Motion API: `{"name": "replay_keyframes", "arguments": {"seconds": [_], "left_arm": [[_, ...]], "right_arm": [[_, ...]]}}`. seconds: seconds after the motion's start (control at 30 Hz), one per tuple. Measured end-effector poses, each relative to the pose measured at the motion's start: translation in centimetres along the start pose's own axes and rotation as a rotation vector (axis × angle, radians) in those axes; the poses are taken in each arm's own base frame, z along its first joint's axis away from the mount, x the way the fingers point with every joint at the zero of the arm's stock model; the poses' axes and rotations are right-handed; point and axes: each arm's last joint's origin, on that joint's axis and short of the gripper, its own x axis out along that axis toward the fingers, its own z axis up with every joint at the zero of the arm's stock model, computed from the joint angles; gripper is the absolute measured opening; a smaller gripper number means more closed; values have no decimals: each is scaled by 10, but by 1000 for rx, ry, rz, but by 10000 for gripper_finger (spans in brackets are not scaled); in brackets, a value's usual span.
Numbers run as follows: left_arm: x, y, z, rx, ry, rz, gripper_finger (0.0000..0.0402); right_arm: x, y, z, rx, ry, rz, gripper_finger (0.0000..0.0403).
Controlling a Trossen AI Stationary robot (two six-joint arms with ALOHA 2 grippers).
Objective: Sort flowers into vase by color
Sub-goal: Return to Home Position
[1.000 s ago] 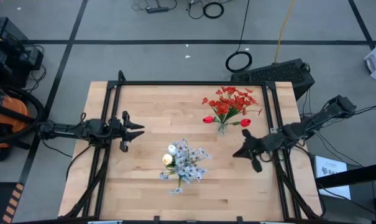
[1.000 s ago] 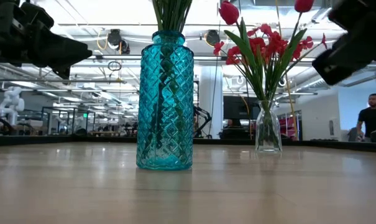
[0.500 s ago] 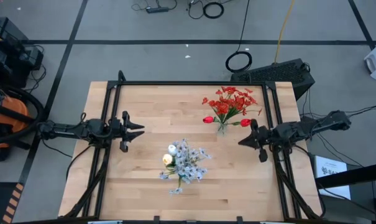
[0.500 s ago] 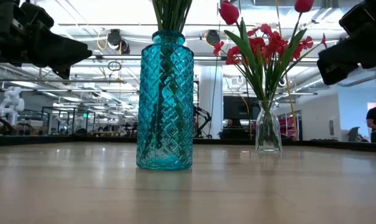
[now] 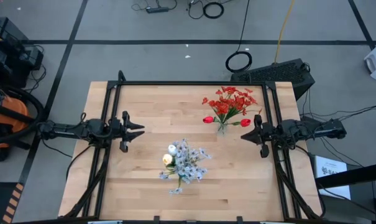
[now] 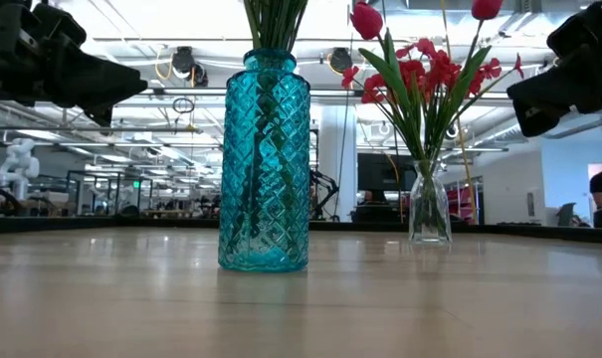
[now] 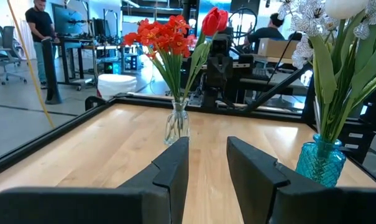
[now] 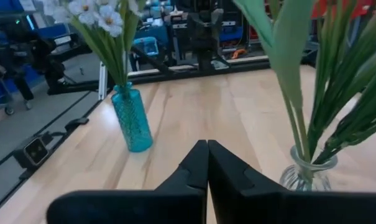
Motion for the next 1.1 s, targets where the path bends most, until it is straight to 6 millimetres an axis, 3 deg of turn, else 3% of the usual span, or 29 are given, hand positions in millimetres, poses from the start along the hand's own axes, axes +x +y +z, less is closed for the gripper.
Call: {"name": "replay_keyframes", "arguments": {"seconds": [0.27, 1.1], "left_arm": [[0, 0, 0, 0, 0, 0, 116], [0, 0, 0, 0, 1, 0, 116]], "right_arm": [[11, -4, -8, 59, -171, 8, 0], [11, -9, -8, 82, -177, -39, 0]]}}
